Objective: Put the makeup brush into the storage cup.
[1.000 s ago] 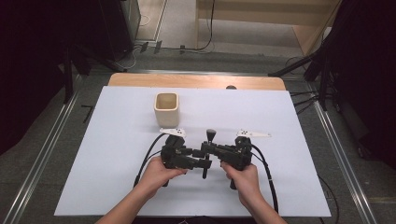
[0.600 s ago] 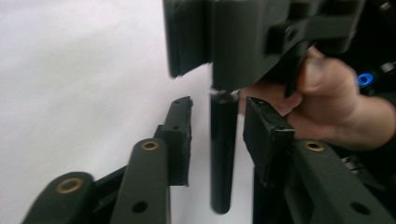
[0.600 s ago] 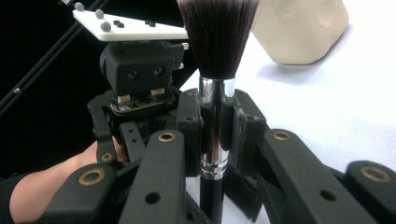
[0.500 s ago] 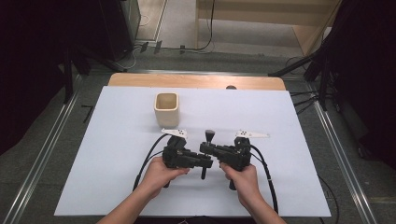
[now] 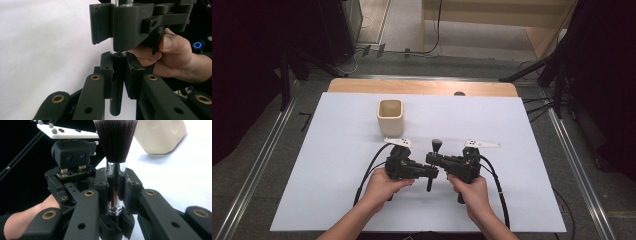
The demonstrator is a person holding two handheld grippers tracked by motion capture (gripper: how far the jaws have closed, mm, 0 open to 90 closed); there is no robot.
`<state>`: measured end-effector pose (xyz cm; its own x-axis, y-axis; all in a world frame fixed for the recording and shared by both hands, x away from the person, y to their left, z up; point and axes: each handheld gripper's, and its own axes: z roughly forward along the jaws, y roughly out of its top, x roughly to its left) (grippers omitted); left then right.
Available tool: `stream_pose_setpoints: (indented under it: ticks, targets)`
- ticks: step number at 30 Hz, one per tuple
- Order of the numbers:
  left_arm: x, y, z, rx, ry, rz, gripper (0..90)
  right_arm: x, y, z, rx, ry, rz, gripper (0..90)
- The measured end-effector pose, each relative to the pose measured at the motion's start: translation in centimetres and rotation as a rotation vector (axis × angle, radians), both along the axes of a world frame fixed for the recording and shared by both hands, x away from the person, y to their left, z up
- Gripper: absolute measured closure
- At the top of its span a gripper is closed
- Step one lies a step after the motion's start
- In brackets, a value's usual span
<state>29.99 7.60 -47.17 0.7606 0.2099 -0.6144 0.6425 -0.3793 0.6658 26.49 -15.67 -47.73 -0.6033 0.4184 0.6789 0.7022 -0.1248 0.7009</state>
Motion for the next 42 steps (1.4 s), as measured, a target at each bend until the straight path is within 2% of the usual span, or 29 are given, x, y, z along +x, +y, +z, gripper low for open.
stream_pose_setpoints:
  ticks: [2, 3, 5, 9, 14, 21, 23, 30, 42]
  targets:
    - [0.0, 0.0, 0.0, 0.007, -0.004, 0.003, 80.0, 0.0, 0.0, 0.0, 0.000, 0.003, 0.002, 77.0]
    - [0.0, 0.0, 0.0, 0.010, -0.002, 0.006, 80.0, 0.0, 0.0, 0.0, -0.002, -0.002, 0.001, 72.6]
    - [0.1, 0.1, 0.1, 0.014, -0.007, 0.009, 80.0, 0.0, 0.1, 0.0, -0.011, -0.027, -0.005, 58.4]
    - [0.2, 0.5, 0.3, 0.009, -0.009, 0.018, 80.1, 0.0, 0.2, 0.1, -0.030, -0.056, -0.035, 40.7]
    - [0.4, 0.8, 0.5, 0.018, -0.015, 0.031, 80.1, -0.1, 0.3, 0.3, -0.027, -0.077, -0.035, 29.2]
    - [0.7, 1.8, 1.0, 0.037, -0.037, 0.054, 80.1, 0.0, 0.0, 0.2, -0.044, -0.079, -0.029, 27.6]
    - [0.8, 2.0, 1.2, 0.044, -0.051, 0.060, 80.0, -0.1, -0.1, 0.3, -0.049, -0.087, -0.028, 27.6]
    - [1.2, 2.9, 1.6, 0.058, -0.063, 0.082, 80.0, -0.1, -0.7, 0.4, -0.075, -0.109, -0.028, 26.9]
    - [1.6, 4.1, 2.1, 0.078, -0.082, 0.111, 80.0, 0.1, -1.5, 0.3, -0.116, -0.092, -0.035, 26.2]
